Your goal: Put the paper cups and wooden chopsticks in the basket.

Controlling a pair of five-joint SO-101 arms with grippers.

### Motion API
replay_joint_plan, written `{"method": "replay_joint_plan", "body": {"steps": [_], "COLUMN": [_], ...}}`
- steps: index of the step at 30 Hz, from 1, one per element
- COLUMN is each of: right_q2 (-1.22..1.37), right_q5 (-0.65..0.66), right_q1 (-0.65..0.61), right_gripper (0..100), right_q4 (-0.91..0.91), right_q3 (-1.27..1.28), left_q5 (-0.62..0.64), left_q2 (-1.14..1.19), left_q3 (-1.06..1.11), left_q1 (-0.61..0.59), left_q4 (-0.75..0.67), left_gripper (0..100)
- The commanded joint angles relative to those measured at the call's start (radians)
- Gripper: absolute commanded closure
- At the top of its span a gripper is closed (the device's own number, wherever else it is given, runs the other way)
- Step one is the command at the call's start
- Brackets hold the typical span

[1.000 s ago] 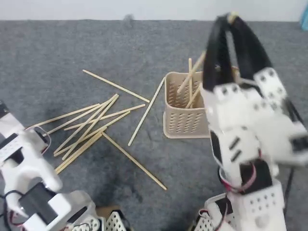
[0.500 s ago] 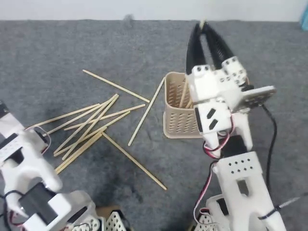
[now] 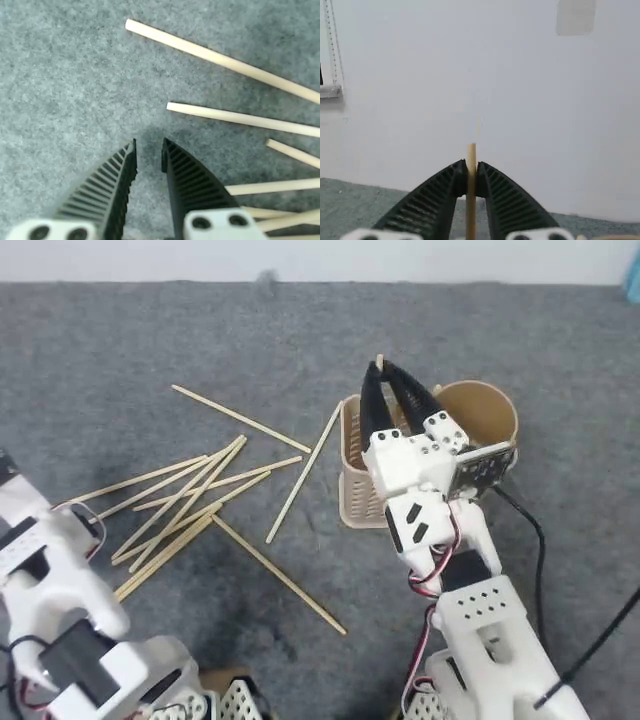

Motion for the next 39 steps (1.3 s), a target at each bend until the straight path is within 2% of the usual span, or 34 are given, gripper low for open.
{"method": "replay_joint_plan", "body": {"steps": [1,7,16,21,26,28,31,34,36,39], "right_q2": [-0.047,-0.16,-0.438,-0.513,-0.521,-0.521,-0.519,-0.519,-0.519,-0.519], "right_q5": [0.008,-0.006,-0.169,-0.178,-0.178,-0.178,-0.169,-0.068,-0.005,0.012], "right_q1": [-0.008,-0.002,-0.021,-0.119,-0.283,-0.374,-0.527,-0.636,-0.654,-0.65], "right_gripper": [84.0,84.7,85.1,85.2,85.3,88.8,98.2,97.6,98.5,99.1], "right_q4": [0.091,0.346,0.852,1.182,1.379,1.434,1.457,1.402,1.311,1.078], "right_q3": [-0.08,-0.29,-0.462,-0.462,-0.46,-0.457,-0.413,-0.284,-0.15,0.068], "left_q5": [-0.008,-0.008,-0.008,-0.008,-0.008,-0.008,-0.008,-0.008,-0.008,-0.008], "left_q2": [-0.014,-0.014,-0.014,-0.014,-0.014,-0.014,-0.012,-0.011,-0.011,-0.011], "left_q3": [-0.022,-0.022,-0.022,-0.022,-0.022,-0.022,-0.022,-0.022,-0.022,-0.024], "left_q1": [0.009,0.009,0.009,0.009,0.008,0.006,0.005,0.003,0.003,0.003], "left_q4": [-0.011,-0.011,-0.011,-0.011,-0.011,-0.011,-0.011,-0.011,-0.011,-0.011], "left_gripper": [92,92,92,92,92,92,92,92,92,92]}}
